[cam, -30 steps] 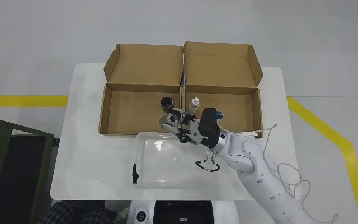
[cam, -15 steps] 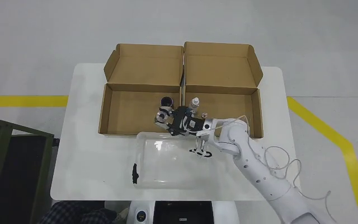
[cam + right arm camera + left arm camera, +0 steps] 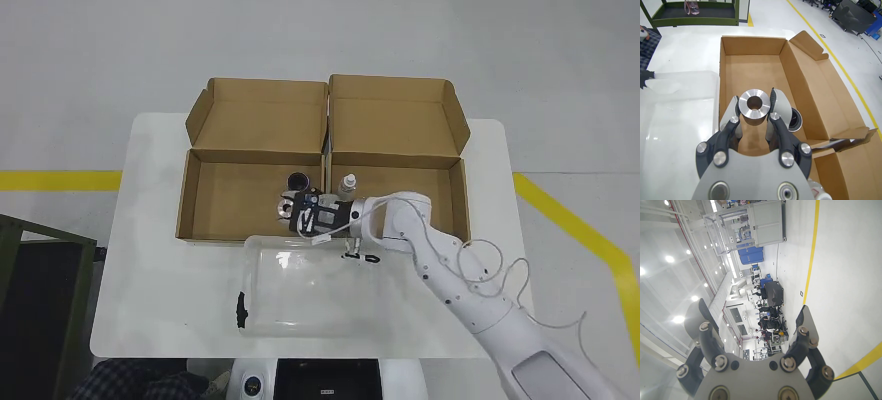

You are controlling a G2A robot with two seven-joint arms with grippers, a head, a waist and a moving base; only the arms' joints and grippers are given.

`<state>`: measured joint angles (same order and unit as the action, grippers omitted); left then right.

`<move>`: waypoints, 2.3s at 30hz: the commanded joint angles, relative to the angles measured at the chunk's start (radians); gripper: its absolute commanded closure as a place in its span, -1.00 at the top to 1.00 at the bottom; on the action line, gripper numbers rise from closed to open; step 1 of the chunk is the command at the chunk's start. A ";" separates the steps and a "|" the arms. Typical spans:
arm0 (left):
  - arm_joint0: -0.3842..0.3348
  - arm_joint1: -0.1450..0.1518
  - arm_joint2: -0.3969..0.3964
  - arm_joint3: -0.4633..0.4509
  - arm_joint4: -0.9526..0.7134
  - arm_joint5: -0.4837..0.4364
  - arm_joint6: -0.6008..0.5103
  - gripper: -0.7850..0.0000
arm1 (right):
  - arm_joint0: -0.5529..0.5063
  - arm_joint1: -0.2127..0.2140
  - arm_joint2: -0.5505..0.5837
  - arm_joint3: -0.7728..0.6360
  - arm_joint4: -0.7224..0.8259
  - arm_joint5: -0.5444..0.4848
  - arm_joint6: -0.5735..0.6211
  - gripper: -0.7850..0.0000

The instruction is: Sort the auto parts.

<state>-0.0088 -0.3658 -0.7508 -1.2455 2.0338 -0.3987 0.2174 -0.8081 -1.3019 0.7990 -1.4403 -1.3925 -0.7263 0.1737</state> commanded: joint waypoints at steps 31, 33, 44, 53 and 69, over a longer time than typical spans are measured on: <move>0.000 0.000 0.000 0.000 0.000 0.000 0.000 1.00 | 0.148 -0.075 -0.141 0.198 -0.065 -0.040 0.083 -1.00; 0.000 0.000 0.000 0.000 0.000 0.000 0.000 1.00 | 0.155 -0.080 -0.147 0.211 -0.068 -0.041 0.087 -1.00; 0.000 0.000 0.000 0.000 0.000 0.000 0.000 1.00 | 0.180 -0.099 -0.165 0.255 -0.075 -0.061 0.106 -0.81; 0.000 0.000 0.000 0.000 0.000 0.000 0.000 1.00 | 0.191 -0.109 -0.172 0.268 -0.090 -0.068 0.117 -0.41; 0.000 0.000 0.000 0.000 0.000 0.000 0.000 1.00 | 0.179 -0.109 -0.134 0.230 -0.080 -0.073 0.110 -0.12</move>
<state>-0.0088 -0.3658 -0.7508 -1.2455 2.0338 -0.3987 0.2174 -0.6279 -1.4120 0.6578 -1.2012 -1.4753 -0.7995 0.2854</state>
